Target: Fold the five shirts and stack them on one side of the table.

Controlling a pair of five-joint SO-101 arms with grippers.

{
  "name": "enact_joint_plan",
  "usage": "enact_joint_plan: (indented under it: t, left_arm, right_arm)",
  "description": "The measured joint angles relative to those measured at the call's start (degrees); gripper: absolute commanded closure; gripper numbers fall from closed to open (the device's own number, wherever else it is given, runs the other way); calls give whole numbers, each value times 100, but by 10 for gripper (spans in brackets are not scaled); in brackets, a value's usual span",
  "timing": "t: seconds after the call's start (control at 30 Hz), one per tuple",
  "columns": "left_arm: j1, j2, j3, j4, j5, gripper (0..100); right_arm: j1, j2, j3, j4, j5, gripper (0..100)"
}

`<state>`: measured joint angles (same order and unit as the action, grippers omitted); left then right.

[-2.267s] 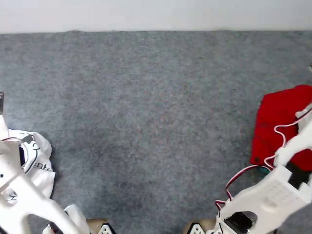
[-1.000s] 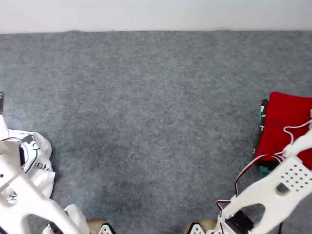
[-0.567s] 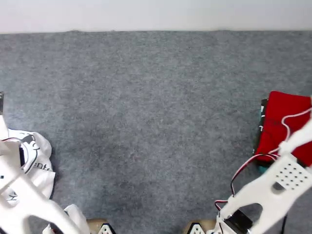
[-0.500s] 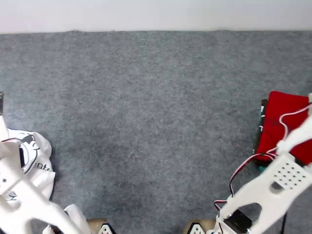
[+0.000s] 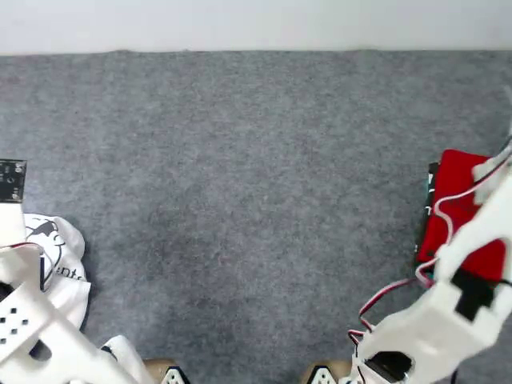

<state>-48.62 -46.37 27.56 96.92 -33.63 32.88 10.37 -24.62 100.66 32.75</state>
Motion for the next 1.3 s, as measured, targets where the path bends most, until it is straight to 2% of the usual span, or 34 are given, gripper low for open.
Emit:
enact_joint_plan:
  t: [0.17, 0.3, 0.53, 0.77, 0.93, 1.0, 1.17, 1.3]
  left_arm:
    - [0, -18, 949, 0, -985, 844]
    - [0, -18, 1705, -229, -1503, 822]
    - [0, -18, 2866, -1758, -1618, 821]
    - [0, -18, 3648, -2681, -1811, 826]
    - [0, -18, 3956, -3226, -1811, 947]
    - [0, -18, 3982, -3358, -1811, 990]
    - [0, -44, 3798, -3376, -1793, 987]
    - [105, -44, 2664, -2743, -1134, 987]
  right_arm:
    - [-273, -1134, 1714, 0, 0, 990]
    - [-325, -1653, 2444, 0, 0, 990]
    - [-334, -2084, 3033, 0, 0, 990]
    - [-334, -2382, 3112, 0, 0, 990]
    - [-334, -2453, 3112, 0, 0, 990]
    - [-334, -2453, 3112, 0, 0, 990]
    - [-334, -2453, 3112, 0, 0, 990]
    - [-334, -2453, 3112, 0, 0, 990]
